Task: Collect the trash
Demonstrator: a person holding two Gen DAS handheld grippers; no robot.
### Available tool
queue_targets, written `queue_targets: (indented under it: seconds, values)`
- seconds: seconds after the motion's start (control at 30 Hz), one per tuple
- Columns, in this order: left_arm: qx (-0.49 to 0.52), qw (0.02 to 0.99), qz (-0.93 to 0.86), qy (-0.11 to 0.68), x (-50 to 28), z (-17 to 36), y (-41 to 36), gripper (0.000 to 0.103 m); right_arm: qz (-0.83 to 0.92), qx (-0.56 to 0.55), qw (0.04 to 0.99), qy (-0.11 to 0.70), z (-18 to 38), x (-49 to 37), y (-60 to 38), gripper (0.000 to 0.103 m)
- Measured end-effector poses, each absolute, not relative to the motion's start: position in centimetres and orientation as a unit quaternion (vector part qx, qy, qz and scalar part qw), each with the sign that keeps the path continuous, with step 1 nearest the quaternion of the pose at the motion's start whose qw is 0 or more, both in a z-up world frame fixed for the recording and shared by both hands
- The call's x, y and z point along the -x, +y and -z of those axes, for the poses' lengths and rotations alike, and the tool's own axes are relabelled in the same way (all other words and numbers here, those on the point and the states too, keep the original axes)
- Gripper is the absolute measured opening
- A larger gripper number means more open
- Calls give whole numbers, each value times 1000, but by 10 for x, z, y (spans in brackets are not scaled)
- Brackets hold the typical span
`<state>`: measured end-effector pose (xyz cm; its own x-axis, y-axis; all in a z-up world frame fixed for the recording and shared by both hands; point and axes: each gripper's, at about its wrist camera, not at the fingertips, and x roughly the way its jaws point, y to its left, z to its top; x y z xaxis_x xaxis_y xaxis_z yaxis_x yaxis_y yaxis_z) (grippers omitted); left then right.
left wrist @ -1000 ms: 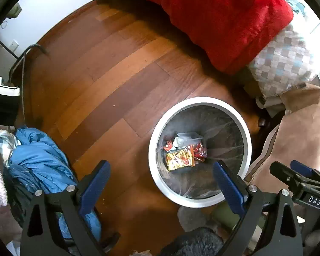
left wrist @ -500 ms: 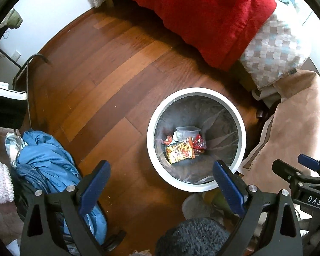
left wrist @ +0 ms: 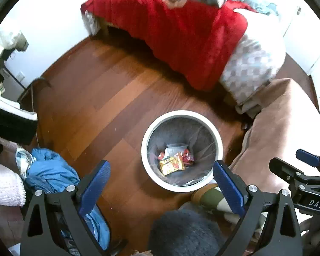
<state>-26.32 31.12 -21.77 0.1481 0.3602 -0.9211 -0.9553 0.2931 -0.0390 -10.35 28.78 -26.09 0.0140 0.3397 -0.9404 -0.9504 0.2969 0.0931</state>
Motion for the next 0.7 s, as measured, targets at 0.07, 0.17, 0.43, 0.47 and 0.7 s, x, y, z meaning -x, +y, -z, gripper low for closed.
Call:
queue_targets:
  seconds: [0.07, 0.17, 0.43, 0.47, 0.7]
  values:
    - [333, 686, -486, 428, 261, 204, 304, 98, -512, 299, 648, 478, 242, 103, 276, 103]
    - [320, 699, -485, 417, 257, 183, 291, 98, -525, 274, 653, 471, 216, 102, 257, 103]
    - [264, 736, -485, 391, 224, 122, 251, 98, -564, 174, 655, 471, 150, 84, 195, 103]
    - [259, 741, -482, 388, 218, 119, 247, 98, -566, 162, 656, 473, 144, 78, 186, 103]
    - [227, 780, -426, 398, 116, 122, 209, 98, -504, 89, 710, 484, 121, -6, 90, 103]
